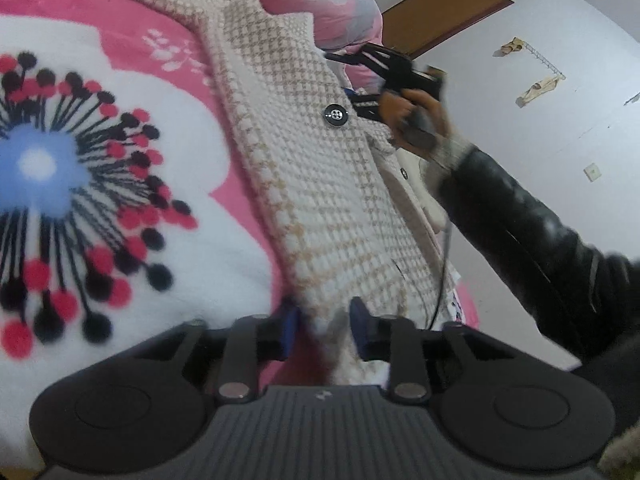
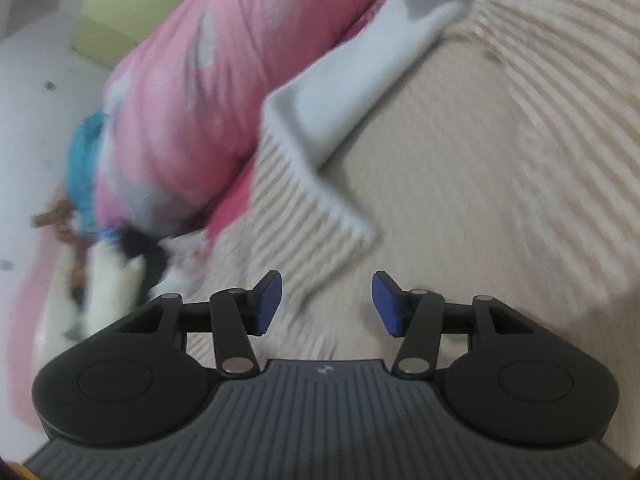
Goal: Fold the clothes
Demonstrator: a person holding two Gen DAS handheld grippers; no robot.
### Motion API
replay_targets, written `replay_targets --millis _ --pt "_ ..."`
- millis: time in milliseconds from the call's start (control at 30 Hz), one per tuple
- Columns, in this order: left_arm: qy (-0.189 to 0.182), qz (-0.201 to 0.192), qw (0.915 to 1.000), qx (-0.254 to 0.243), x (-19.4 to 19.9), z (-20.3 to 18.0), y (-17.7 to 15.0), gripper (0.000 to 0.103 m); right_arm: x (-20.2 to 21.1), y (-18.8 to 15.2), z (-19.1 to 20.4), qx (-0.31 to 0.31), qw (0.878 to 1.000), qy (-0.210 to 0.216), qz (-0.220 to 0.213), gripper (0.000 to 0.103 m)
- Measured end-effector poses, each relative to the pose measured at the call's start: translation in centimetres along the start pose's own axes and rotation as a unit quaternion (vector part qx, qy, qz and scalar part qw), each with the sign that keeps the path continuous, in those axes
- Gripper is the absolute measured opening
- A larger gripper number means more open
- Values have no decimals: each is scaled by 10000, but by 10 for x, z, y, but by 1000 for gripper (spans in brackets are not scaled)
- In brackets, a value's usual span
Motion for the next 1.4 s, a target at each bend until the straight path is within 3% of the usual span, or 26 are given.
replay_targets --millis 133,167,200,233,400,433,567,733,800,900,933,1000,1067,1133,1233,1300,1400 --pt "-418 26 9990 147 -1 15 1 18 -48 19 -2 345 9994 -90 46 50" --pt "-498 37 9986 149 -2 17 1 17 -57 21 -1 492 9987 -126 48 39" --pt "-571 52 9982 147 -2 19 2 16 -61 18 4 771 9968 -193 32 19" --pt "-629 64 9979 144 -4 19 2 15 -63 15 10 1069 9939 -264 0 12" --pt "-802 137 9966 136 -14 24 10 11 -24 24 63 2369 9673 -519 -748 11" --pt "-804 145 9966 117 -14 24 10 11 -15 30 74 2646 9576 -660 -928 11" --pt "-788 158 9967 85 -14 24 10 11 -10 52 117 3855 8990 -1563 -1368 11" --pt "-677 197 9975 65 -14 24 10 9 -72 65 135 5015 8019 -2924 -1412 11" --pt "-638 204 9977 77 -14 23 10 9 -104 68 125 5054 7878 -3266 -1312 11" --pt "-569 216 9981 69 -13 22 10 9 -143 74 102 4941 7798 -3673 -1139 15" --pt "-549 221 9982 62 -13 21 10 10 -148 77 93 4816 7847 -3746 -1095 17" --pt "-525 226 9984 35 -12 21 9 10 -141 84 85 4472 8124 -3568 -1128 28" --pt "-529 226 9983 24 -12 21 9 10 -111 97 78 3829 8606 -3111 -1266 36" --pt "-538 225 9983 10 -11 21 10 10 -71 108 68 3145 9046 -2557 -1323 37" --pt "-527 208 9984 3 -10 21 9 10 -24 108 49 2339 9559 -1601 -772 40" --pt "-507 197 9985 -5 -8 21 7 10 -1 82 32 2023 9718 -1191 -196 40" --pt "-442 197 9988 6 -12 13 8 10 15 39 12 1920 9738 -1113 497 40"
Point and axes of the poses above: each gripper's, at about its wrist camera, not at the fingertips, and x roughly against the way its jaws point, z to its left, y to its top, the point moved 5 cm from there along -x, roughly the way its jaws point, and after that the axes turned 4 degrees about z, right-handed, at the moved point
